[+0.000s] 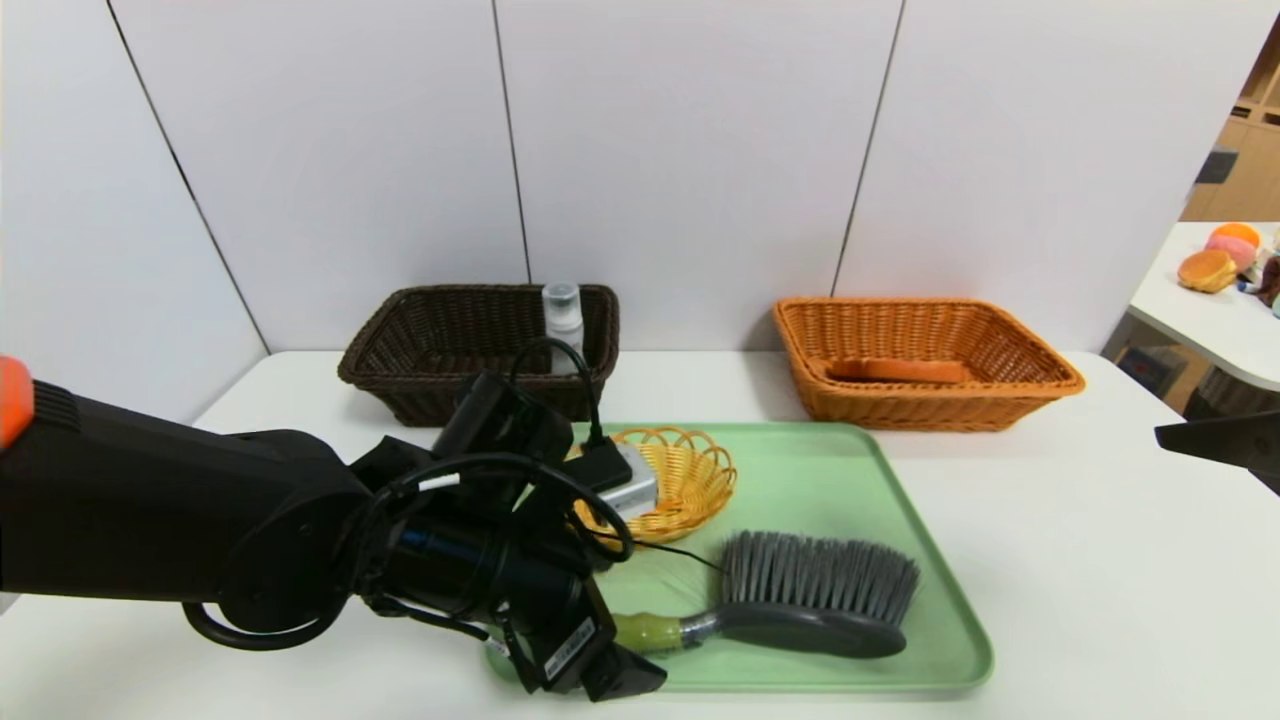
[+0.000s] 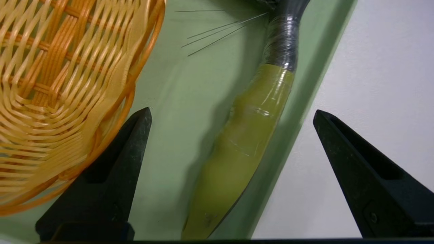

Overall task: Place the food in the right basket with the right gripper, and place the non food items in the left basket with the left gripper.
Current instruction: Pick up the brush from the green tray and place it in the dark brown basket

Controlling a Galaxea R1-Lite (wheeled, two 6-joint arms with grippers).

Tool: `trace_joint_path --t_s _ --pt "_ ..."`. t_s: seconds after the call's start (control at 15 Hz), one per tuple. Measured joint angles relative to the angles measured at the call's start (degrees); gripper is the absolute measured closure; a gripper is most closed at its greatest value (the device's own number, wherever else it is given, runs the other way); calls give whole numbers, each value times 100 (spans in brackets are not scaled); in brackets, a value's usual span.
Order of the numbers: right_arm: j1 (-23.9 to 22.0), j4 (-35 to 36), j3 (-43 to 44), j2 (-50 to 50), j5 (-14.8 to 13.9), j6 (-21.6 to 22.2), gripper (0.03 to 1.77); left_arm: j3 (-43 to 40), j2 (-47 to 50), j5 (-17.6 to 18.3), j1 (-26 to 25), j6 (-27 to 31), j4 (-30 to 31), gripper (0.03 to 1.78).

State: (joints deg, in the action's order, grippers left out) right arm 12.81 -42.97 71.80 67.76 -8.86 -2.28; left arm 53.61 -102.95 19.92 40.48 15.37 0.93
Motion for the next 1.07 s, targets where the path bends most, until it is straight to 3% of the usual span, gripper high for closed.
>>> trace_joint_path --t_s 0.4,1.07 --pt "35 -5 -9 -34 74 9 10 -26 -190 -232 9 80 306 12" --pt "68 -5 -52 -41 197 9 10 -78 -258 -262 80 96 518 12"
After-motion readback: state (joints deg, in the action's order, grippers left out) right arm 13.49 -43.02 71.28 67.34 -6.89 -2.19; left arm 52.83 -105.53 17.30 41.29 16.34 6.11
